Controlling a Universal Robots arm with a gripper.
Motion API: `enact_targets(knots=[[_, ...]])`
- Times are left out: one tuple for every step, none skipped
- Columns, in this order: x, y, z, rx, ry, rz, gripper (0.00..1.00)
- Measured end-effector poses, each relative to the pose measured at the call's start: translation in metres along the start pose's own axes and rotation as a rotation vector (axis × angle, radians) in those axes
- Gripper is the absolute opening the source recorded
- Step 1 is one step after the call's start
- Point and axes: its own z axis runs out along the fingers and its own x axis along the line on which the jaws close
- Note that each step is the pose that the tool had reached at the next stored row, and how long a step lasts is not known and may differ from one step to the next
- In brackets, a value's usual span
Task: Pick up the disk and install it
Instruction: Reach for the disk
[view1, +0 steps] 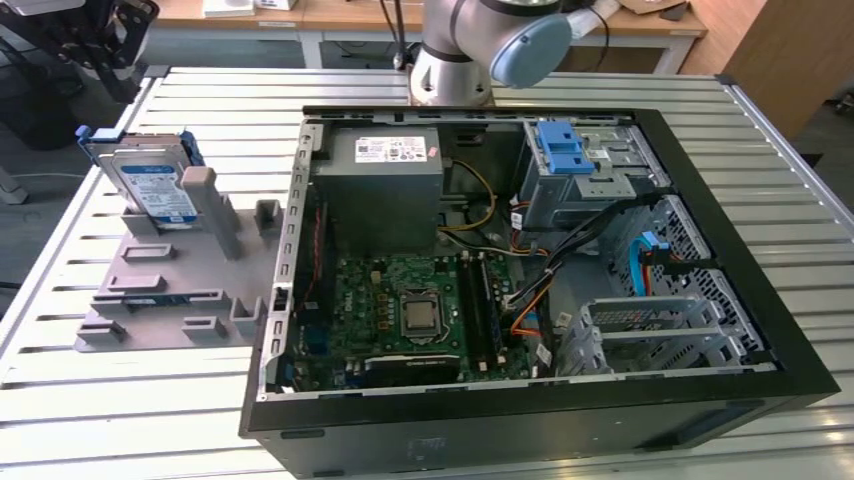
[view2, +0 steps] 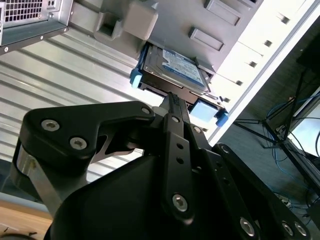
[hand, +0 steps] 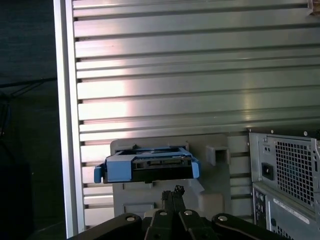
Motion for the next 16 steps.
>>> enact_targets(knots=[[0.0012, 0.0000, 0.0001, 0.0001, 0.0000, 0.000, 0.11], [0.0027, -0.0001, 0.0001, 0.0000, 0.0001, 0.000, 0.11], [0.0043, -0.0002, 0.0002, 0.0000, 0.0001, 0.000, 0.11], [0.0058, -0.0003, 0.0002, 0.0001, 0.0001, 0.000, 0.11], [0.0076, -0.0005, 0.0002, 0.0000, 0.0001, 0.000, 0.11], [0.0093, -0.0006, 0.0003, 0.0001, 0.0001, 0.000, 0.11], [0.0109, -0.0007, 0.0003, 0.0000, 0.0000, 0.000, 0.11], [0.0125, -0.0009, 0.0004, 0.0000, 0.0000, 0.000, 0.11], [0.0143, -0.0010, 0.0004, 0.0000, 0.0000, 0.000, 0.11], [0.0159, -0.0012, 0.0004, 0.0001, 0.0000, 0.001, 0.11], [0.0177, -0.0013, 0.0005, 0.0000, -0.0001, 0.003, 0.11], [0.0193, -0.0014, 0.0005, 0.0001, 0.0000, 0.004, 0.11], [0.0206, -0.0015, 0.0005, 0.0001, -0.0001, 0.006, 0.11], [0.0218, -0.0016, 0.0005, 0.0002, -0.0001, 0.007, 0.11], [0.0230, -0.0017, 0.0006, 0.0001, -0.0002, 0.007, 0.11], [0.0243, -0.0018, 0.0007, 0.0002, -0.0002, 0.008, 0.11]])
